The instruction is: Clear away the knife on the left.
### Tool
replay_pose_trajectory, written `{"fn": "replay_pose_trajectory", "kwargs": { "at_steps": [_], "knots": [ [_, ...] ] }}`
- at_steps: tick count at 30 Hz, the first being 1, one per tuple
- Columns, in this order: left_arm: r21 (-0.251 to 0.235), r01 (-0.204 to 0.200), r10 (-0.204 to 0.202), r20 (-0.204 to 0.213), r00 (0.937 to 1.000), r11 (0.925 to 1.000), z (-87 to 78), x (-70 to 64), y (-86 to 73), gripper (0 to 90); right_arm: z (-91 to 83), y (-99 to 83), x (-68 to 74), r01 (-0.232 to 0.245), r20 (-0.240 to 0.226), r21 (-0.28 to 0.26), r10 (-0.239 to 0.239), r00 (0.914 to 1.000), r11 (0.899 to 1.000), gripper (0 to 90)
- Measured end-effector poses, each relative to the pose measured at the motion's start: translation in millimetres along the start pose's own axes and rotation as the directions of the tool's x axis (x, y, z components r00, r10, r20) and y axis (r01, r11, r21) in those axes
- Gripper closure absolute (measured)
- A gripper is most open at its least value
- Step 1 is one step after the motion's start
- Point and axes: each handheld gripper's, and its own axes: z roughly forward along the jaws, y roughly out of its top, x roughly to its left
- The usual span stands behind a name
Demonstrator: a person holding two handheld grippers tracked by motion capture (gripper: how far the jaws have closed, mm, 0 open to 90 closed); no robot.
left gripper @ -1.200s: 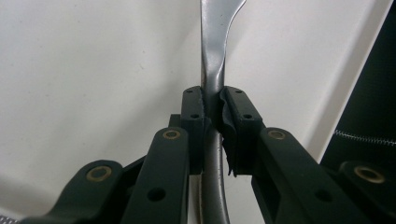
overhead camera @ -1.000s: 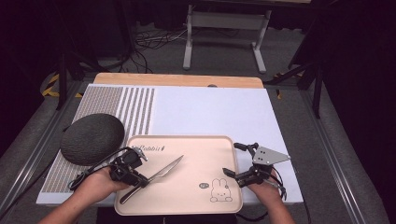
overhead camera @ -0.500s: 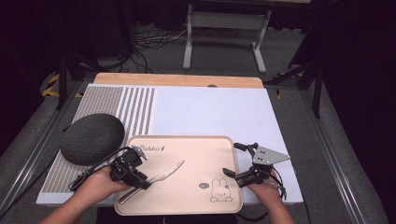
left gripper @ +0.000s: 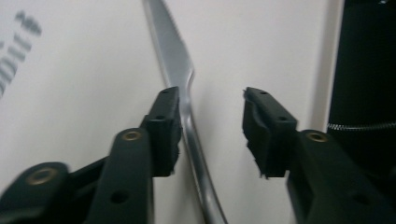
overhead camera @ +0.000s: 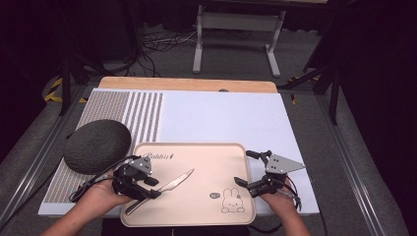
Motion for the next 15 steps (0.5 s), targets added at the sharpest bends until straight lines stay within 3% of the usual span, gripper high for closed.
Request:
{"fn": "replay_pose_trajectory", "kwargs": {
  "at_steps": [2,5,8,11,15],
  "knots": [
    [-0.008,-0.066,0.066,-0.005,0.9978,0.9978,1.2,-5.3,2.9,63.2,0.1,0.0,0.0,0.0,0.0,0.0,0.0,1.0,1.0,3.8],
    [0.012,-0.122,0.122,-0.002,0.9925,0.9924,5.1,-10.0,6.7,77.3,0.1,-0.1,-0.3,-0.001,0.0,0.0,0.001,1.0,1.0,3.8],
    [0.027,-0.144,0.144,0.002,0.9895,0.9892,9.3,-10.1,8.5,89.2,-0.1,-0.2,-0.2,-0.001,-0.001,0.001,0.001,1.0,1.0,3.8],
    [0.037,-0.143,0.143,0.018,0.9896,0.989,14.6,-7.8,8.7,89.8,-0.3,-0.4,-0.4,-0.003,-0.001,0.0,0.003,1.0,1.0,3.8],
    [0.085,-0.167,0.166,0.025,0.9859,0.9822,22.7,-5.6,8.4,89.8,-0.1,-0.5,-0.4,-0.003,-0.002,0.001,0.003,1.0,1.0,3.8]
  ]
}}
